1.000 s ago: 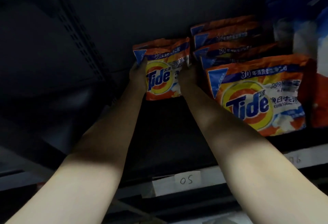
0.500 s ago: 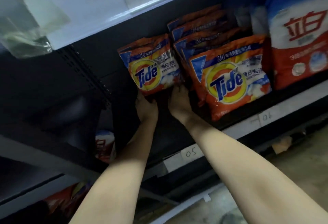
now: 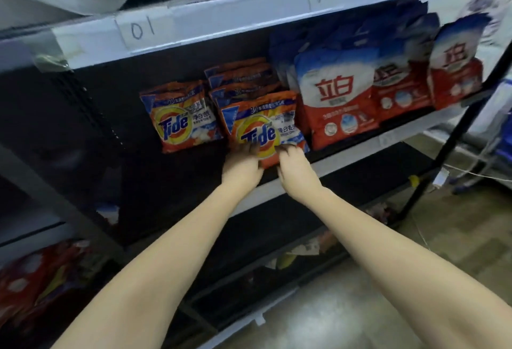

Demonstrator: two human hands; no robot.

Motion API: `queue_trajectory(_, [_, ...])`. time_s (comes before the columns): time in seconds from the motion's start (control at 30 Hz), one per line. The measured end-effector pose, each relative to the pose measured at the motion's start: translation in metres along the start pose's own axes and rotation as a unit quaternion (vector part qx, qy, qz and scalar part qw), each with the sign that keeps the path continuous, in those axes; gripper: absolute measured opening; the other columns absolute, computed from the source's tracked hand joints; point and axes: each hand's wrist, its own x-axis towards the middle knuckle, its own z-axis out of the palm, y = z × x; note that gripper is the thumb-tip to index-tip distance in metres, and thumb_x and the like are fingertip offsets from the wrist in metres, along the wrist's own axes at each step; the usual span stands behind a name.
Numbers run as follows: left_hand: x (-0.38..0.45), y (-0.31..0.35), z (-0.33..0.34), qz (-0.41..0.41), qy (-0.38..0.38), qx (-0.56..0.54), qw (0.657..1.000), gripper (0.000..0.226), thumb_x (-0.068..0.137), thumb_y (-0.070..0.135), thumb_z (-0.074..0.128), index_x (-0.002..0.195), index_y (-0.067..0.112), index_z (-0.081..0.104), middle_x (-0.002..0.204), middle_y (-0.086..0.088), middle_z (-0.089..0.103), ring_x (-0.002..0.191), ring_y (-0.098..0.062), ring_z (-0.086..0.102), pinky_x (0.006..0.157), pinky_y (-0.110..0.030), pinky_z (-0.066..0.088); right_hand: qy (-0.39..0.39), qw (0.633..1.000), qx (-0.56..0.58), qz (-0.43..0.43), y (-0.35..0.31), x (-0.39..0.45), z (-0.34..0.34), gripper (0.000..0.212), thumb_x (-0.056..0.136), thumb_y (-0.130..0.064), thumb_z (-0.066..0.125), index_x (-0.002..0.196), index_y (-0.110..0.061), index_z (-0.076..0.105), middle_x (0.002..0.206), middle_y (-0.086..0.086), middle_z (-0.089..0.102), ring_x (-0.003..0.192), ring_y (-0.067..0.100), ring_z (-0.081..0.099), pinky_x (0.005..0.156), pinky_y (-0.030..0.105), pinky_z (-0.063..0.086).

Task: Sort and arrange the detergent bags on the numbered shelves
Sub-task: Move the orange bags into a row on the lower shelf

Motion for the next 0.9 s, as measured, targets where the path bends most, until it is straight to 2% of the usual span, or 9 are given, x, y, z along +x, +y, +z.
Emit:
queue_trajectory(0.13, [-0.009, 0.074, -0.026, 0.094, 0.053, 0.06, 0.992, 0.04, 0.095, 0.023, 0.043, 0.134, 0.013, 0.043, 0.13, -0.009, 0.051, 0.118, -0.028, 0.047, 0.091, -0.04, 0.042, 0.054, 0.998, -0.024, 0.011, 0.071, -0.03, -0.065, 0.043, 0.094, -0.01, 0.047, 0.136, -0.001, 0.042, 0.135, 0.015, 0.046, 0.127, 0.03, 0.039, 0.108, 0.032, 0.026])
queue_trajectory(0.33, [0.019, 0.16, -0.102, 0.201, 0.177, 0.076, 0.96, 0.046, 0.096, 0.026, 0.042, 0.14, 0.014, 0.041, 0.137, -0.005, 0.048, 0.122, -0.025, 0.047, 0.098, -0.038, 0.04, 0.136, 0.989, -0.031, 0.05, 0.14, -0.025, -0.189, 0.043, 0.096, -0.014, 0.045, 0.138, -0.004, 0.041, 0.135, 0.016, 0.046, 0.127, 0.031, 0.038, 0.105, 0.035, 0.029])
queue_trajectory(0.47, [0.052, 0.198, -0.164, 0.235, 0.242, 0.04, 0.94, 0.047, 0.096, 0.028, 0.043, 0.141, 0.014, 0.04, 0.14, -0.004, 0.046, 0.123, -0.024, 0.046, 0.099, -0.037, 0.038, 0.192, 0.979, -0.034, 0.059, 0.165, 0.004, -0.259, 0.041, 0.097, -0.013, 0.044, 0.137, -0.005, 0.042, 0.134, 0.017, 0.047, 0.126, 0.033, 0.038, 0.103, 0.037, 0.029])
queue_trajectory(0.57, [0.091, 0.213, -0.208, 0.235, 0.286, 0.043, 0.928, 0.044, 0.095, 0.027, 0.046, 0.136, 0.012, 0.047, 0.137, -0.007, 0.049, 0.122, -0.026, 0.047, 0.097, -0.038, 0.04, 0.223, 0.973, -0.02, 0.055, 0.184, 0.038, -0.296, 0.039, 0.096, -0.012, 0.043, 0.134, -0.005, 0.045, 0.135, 0.016, 0.047, 0.127, 0.033, 0.037, 0.102, 0.038, 0.031])
queue_trajectory(0.7, [0.153, 0.223, -0.251, 0.195, 0.305, 0.085, 0.928, 0.037, 0.095, 0.029, 0.044, 0.126, 0.01, 0.054, 0.126, -0.011, 0.055, 0.116, -0.029, 0.049, 0.089, -0.04, 0.042, 0.239, 0.969, -0.032, 0.058, 0.207, 0.087, -0.334, 0.04, 0.096, -0.014, 0.042, 0.135, -0.005, 0.044, 0.135, 0.016, 0.047, 0.128, 0.033, 0.037, 0.103, 0.04, 0.032])
queue_trajectory(0.9, [0.242, 0.25, -0.275, 0.139, 0.261, 0.109, 0.949, 0.04, 0.094, 0.031, 0.043, 0.128, 0.012, 0.054, 0.129, -0.012, 0.056, 0.119, -0.031, 0.05, 0.088, -0.039, 0.043, 0.192, 0.977, -0.077, 0.047, 0.251, 0.163, -0.368, 0.04, 0.096, -0.016, 0.042, 0.135, -0.007, 0.046, 0.138, 0.015, 0.045, 0.129, 0.032, 0.038, 0.106, 0.036, 0.03])
